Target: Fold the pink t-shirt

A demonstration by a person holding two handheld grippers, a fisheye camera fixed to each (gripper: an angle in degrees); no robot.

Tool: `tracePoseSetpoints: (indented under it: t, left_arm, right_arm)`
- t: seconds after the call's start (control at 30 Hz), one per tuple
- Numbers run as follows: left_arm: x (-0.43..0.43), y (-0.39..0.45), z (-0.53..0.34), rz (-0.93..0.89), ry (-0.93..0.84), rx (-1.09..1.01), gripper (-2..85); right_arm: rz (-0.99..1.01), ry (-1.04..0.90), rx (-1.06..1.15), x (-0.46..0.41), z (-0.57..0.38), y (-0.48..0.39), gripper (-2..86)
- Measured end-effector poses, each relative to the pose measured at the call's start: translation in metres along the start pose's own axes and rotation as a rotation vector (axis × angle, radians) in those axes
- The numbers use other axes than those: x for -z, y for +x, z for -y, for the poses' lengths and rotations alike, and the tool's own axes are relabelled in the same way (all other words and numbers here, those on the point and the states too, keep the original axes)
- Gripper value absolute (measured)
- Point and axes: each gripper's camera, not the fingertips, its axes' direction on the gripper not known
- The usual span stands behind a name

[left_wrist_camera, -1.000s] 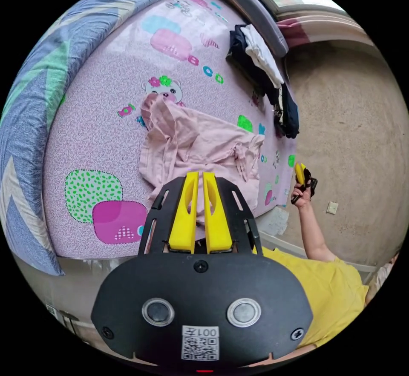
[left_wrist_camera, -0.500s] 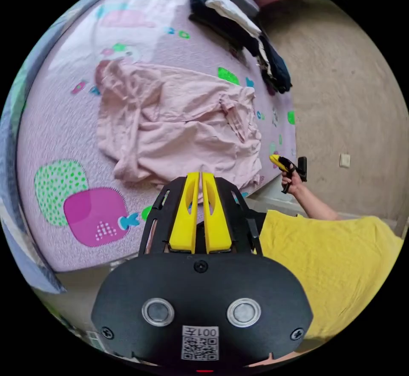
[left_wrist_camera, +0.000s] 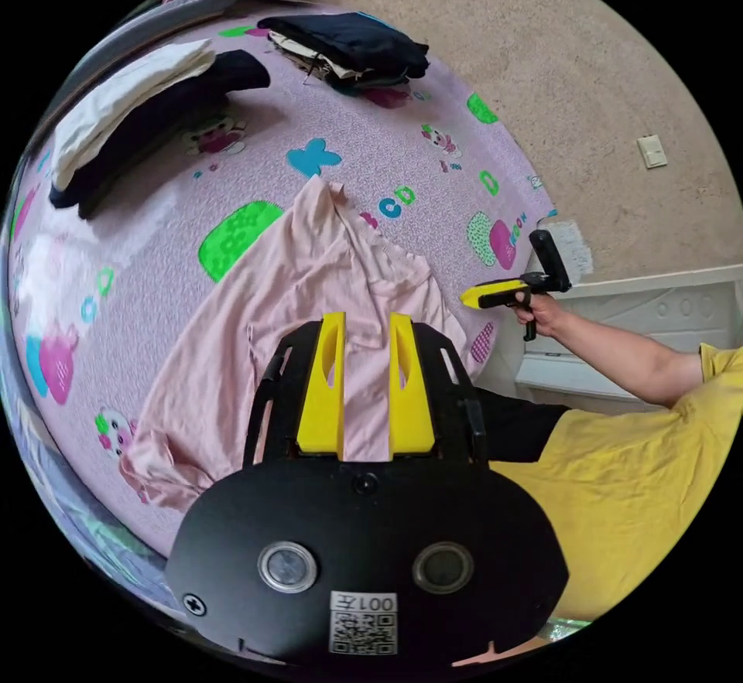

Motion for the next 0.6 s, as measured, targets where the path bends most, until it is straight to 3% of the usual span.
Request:
tracePoseSetpoints:
  t: [0.3, 0.43, 0.6]
  left_arm:
    - [-0.106, 0.044, 0.129, 0.181, -0.200, -0.061, 5.9]
    - [-0.149, 0.065, 0.145, 0.332, -0.275, -0.112, 4.4]
    - [-0.142, 0.069, 0.140, 0.329, -0.224, -0.077, 1.7]
  right_arm:
    - [0.056, -0.120, 0.083, -0.005, 0.025, 0.015, 8.7]
    - [0.111, -0.104, 0.050, -0.010, 0.027, 0.023, 6.2]
    - [0.074, -0.137, 0.044, -0.033, 0.021, 0.016, 2.0]
